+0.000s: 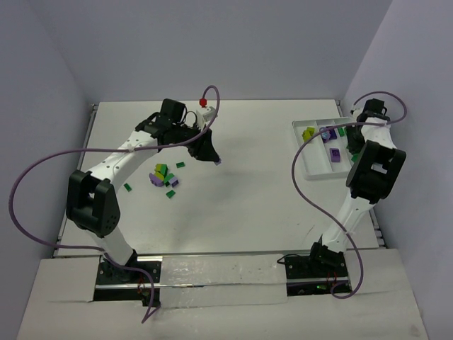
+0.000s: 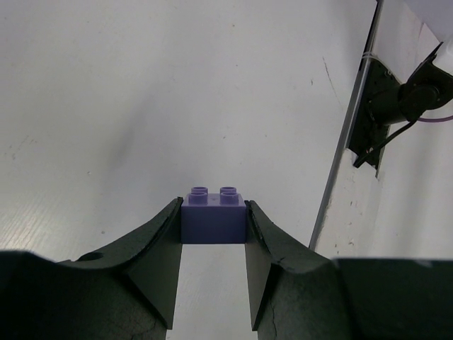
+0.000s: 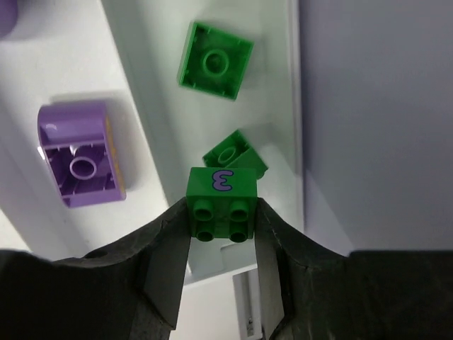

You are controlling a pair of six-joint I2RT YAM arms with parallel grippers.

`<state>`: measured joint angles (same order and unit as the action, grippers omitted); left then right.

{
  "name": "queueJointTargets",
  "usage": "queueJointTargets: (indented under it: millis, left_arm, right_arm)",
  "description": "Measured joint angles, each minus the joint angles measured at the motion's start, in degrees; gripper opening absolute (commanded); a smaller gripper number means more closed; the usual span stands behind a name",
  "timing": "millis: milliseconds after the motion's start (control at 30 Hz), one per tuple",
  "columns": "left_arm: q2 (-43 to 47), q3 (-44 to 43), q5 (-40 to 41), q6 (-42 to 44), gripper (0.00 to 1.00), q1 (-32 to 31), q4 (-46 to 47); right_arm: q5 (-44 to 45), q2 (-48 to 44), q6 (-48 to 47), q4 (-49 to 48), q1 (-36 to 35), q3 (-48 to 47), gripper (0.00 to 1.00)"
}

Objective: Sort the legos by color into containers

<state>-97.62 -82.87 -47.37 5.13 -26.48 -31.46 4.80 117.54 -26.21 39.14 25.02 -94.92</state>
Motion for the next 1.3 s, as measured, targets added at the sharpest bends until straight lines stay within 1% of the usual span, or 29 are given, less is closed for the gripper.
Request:
queueJointTargets:
  millis: [33,67,167,200,233,400,500,567,633,733,800,900,967,1033,1167,1300]
  left_arm:
    - [0.0,0.0,0.1,0.0,0.0,0.0,0.0]
    - [0.0,0.0,0.3,0.0,0.0,0.0,0.0]
    - [0.0,0.0,0.5,0.0,0.0,0.0,0.0]
    - [0.0,0.0,0.5,0.0,0.0,0.0,0.0]
    - [0.0,0.0,0.5,0.0,0.0,0.0,0.0]
    - [0.0,0.0,0.3,-0.2,0.0,0.0,0.1]
    - [0.0,0.0,-2.8,-2.4,0.0,0.6,1.3]
    - [0.2,0.5,-6.4,-5.8,0.0,1.6,3.8]
    - [1.2,2.8,-10.7,-11.1,0.0,2.9,9.1]
    - [3.3,8.2,-17.6,-21.2,0.0,4.7,18.9]
    - [4.2,11.8,-21.1,-30.1,0.0,5.2,27.3]
    - [5.9,17.4,-23.8,-43.3,0.0,5.2,39.3]
    - [7.0,19.8,-24.1,-50.2,0.0,5.3,45.1]
    - [7.7,20.3,-23.0,-55.3,0.0,5.6,46.9]
    - [9.1,18.8,-17.3,-60.8,0.0,6.7,43.6]
    - [9.9,19.0,-13.3,-69.5,0.0,7.9,41.6]
  right_arm:
    - [0.0,0.2,0.0,0.0,0.0,-0.6,0.63]
    - [-0.1,0.3,0.0,0.0,0.0,-1.4,0.64]
    - [-0.3,0.3,0.1,0.0,-0.1,-2.8,0.84]
    - [-0.4,0.3,0.0,0.0,-0.2,-3.0,0.92]
    - [-0.5,0.2,0.1,0.1,-0.3,-3.0,0.98]
    - [-2.5,-1.3,0.2,2.5,-1.3,-3.0,0.98]
    - [-7.9,-5.1,0.2,4.6,-2.7,-2.6,0.97]
    - [-13.3,-10.1,0.1,5.5,-4.7,-1.0,0.97]
    - [-18.2,-16.1,-0.7,6.5,-8.3,0.5,0.97]
    - [-29.0,-24.8,-1.8,7.8,-16.9,1.7,0.96]
    - [-36.0,-29.1,-1.2,7.7,-23.7,1.7,0.95]
    - [-45.5,-32.5,2.0,7.0,-32.1,1.8,0.91]
    - [-50.1,-33.3,5.2,5.9,-35.6,2.4,0.91]
    - [-51.9,-33.4,9.2,3.5,-38.4,4.5,0.91]
    - [-50.7,-33.3,15.1,-0.7,-44.4,9.6,0.91]
    - [-48.8,-33.2,17.5,-2.4,-48.9,10.1,0.91]
